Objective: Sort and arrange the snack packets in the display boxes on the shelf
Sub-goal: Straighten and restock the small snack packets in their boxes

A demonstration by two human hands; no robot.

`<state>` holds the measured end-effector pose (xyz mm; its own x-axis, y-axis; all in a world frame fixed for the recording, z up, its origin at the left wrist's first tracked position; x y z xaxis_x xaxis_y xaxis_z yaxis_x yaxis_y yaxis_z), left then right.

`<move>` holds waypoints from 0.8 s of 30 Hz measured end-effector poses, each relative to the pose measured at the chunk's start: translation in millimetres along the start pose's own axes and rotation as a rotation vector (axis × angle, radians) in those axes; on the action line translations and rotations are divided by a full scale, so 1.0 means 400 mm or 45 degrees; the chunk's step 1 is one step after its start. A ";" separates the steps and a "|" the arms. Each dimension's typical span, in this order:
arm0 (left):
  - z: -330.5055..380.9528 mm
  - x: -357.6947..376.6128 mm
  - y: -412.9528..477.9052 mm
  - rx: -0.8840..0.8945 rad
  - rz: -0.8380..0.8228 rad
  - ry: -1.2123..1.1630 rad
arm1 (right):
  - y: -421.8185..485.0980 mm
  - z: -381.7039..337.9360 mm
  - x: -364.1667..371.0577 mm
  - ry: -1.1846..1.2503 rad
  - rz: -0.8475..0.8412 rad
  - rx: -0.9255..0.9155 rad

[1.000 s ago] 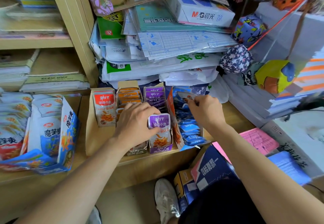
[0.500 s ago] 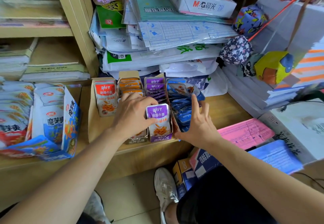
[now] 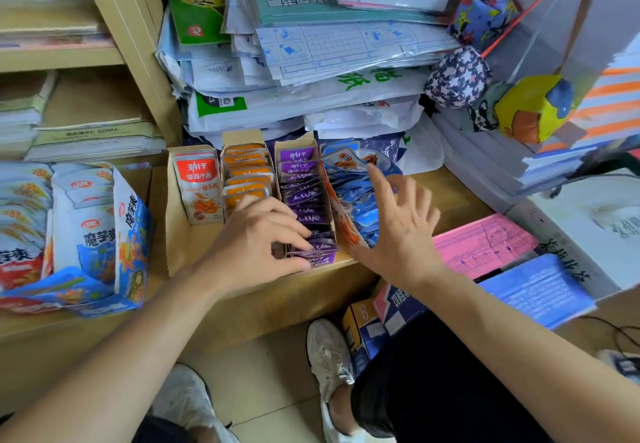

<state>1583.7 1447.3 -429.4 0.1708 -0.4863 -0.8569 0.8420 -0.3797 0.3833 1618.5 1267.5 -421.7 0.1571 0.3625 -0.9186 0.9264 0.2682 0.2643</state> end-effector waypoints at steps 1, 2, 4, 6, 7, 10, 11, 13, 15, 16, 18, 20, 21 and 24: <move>0.003 -0.003 -0.002 -0.002 -0.013 0.007 | -0.009 -0.034 0.000 0.110 -0.020 -0.125; 0.004 -0.006 -0.002 -0.010 -0.030 -0.002 | -0.018 -0.060 0.011 0.248 -0.085 -0.226; 0.002 -0.006 0.001 -0.032 -0.077 -0.094 | -0.026 -0.089 0.035 0.479 -0.214 -0.359; -0.017 -0.010 0.011 -0.071 -0.051 -0.203 | -0.025 -0.094 0.047 0.580 -0.273 -0.404; -0.034 -0.015 0.018 -0.127 -0.022 -0.212 | -0.026 -0.092 0.053 0.592 -0.292 -0.402; -0.083 0.005 0.043 -0.280 -0.138 -0.061 | -0.029 -0.089 0.066 0.550 -0.324 -0.432; -0.090 0.022 0.047 -0.301 -0.246 0.026 | -0.031 -0.090 0.071 0.523 -0.334 -0.448; -0.094 0.045 0.053 -0.326 -0.388 0.152 | -0.028 -0.089 0.079 0.467 -0.337 -0.459; -0.080 0.044 0.067 -0.284 -0.365 0.222 | -0.022 -0.092 0.073 0.451 -0.289 -0.462; -0.072 0.042 0.075 -0.249 -0.337 0.262 | -0.019 -0.093 0.064 0.457 -0.253 -0.455; -0.061 0.029 0.088 -0.197 -0.238 0.302 | -0.009 -0.089 0.042 0.474 -0.171 -0.414; -0.062 0.003 0.097 -0.189 -0.083 0.266 | 0.000 -0.079 0.024 0.481 -0.100 -0.368; -0.069 -0.010 0.099 -0.203 -0.013 0.237 | 0.001 -0.076 0.022 0.479 -0.089 -0.360; -0.086 -0.029 0.100 -0.272 0.060 0.140 | 0.002 -0.087 0.051 0.482 -0.197 -0.394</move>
<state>1633.2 1464.9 -416.2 0.2576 -0.4067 -0.8765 0.9188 -0.1777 0.3525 1610.7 1306.0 -430.0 -0.1620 0.5798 -0.7985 0.7753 0.5753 0.2605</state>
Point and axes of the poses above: each hand's wrist, its own y-axis towards the middle knuckle, its own x-axis out of the palm, z = x × y, the point moved 10 cm from there along y, towards the middle knuckle, and after that the axes turned 4 degrees about y, right-handed, at the moved point
